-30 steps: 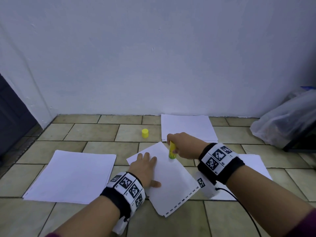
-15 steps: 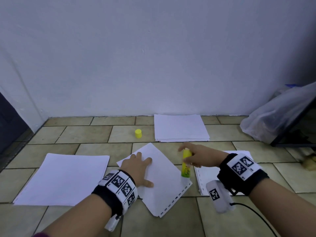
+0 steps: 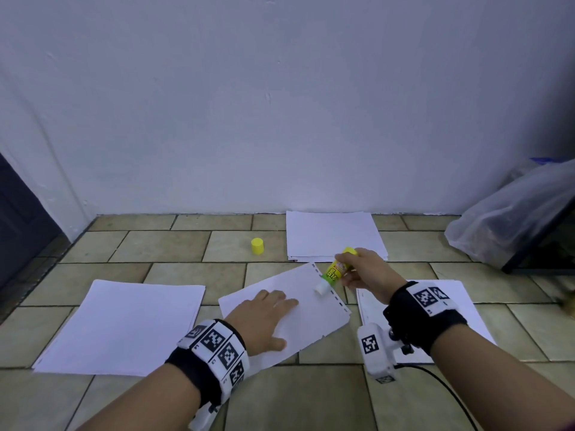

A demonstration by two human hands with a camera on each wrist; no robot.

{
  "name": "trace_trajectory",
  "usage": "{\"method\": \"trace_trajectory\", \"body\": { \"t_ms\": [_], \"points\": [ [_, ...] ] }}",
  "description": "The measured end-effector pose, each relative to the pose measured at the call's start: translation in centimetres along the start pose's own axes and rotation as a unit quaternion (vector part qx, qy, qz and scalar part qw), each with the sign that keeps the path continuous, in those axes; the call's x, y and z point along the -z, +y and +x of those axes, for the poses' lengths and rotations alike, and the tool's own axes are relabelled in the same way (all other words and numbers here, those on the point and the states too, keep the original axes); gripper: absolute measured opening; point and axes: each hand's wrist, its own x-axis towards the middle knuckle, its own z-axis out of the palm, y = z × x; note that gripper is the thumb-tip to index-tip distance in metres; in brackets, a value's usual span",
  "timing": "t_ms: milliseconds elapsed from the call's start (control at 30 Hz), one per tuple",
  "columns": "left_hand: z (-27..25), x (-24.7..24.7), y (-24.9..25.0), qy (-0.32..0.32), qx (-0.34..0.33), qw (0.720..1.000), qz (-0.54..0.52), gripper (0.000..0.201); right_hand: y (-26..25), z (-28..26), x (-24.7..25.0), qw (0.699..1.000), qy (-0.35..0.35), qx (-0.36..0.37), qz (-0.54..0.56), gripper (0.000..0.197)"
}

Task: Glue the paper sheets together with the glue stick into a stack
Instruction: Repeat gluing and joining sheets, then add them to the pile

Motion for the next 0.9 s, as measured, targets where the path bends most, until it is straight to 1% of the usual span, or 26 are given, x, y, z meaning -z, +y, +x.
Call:
{"method": "trace_trajectory", "body": {
  "t_ms": [67,100,167,233,300,433,533,700,767,900],
  "points": [
    [0.1,0.2,-0.4,-0.015,0.008,1.0,0.016,0.08,-0.3,0.4,-0.7,0.999,0.033,0.03,-0.025,0.014],
    [0.1,0.4,-0.5,-0.024,0.01,1.0,0.017,0.082,-0.4,0.7,-1.0,0.996,0.046,0.048,-0.056,0.015],
    [0.2,0.6,-0.7,-0.041,0.012,0.999,0.015,0.086,-0.6,1.0,-1.6,0.984,0.058,0.087,-0.147,0.015],
    [0.2,0.8,-0.7,-0.05,0.015,0.999,0.012,0.086,-0.8,1.4,-2.5,0.967,0.054,0.122,-0.215,0.019],
    [0.2,0.9,-0.4,-0.053,0.021,0.998,0.012,0.086,-0.9,1.7,-3.4,0.954,0.042,0.15,-0.257,0.022],
    [0.0,1.1,-0.1,-0.056,0.027,0.998,0.015,0.085,-1.3,1.7,-4.4,0.916,0.016,0.188,-0.354,0.025],
    [-0.2,1.1,0.0,-0.053,0.026,0.998,0.013,0.085,-1.6,1.2,-4.1,0.892,-0.008,0.201,-0.405,0.025],
    [-0.2,1.1,-0.2,-0.055,0.025,0.998,0.015,0.085,-1.6,-0.4,-2.8,0.845,-0.069,0.211,-0.486,0.026],
    [-0.1,1.1,-0.3,-0.058,0.023,0.998,0.013,0.086,-1.5,-1.2,-2.1,0.834,-0.089,0.212,-0.501,0.025],
    [0.0,1.2,-0.4,-0.064,0.02,0.998,0.017,0.086,-1.3,-2.5,-1.0,0.829,-0.13,0.203,-0.505,0.027]
  ]
}}
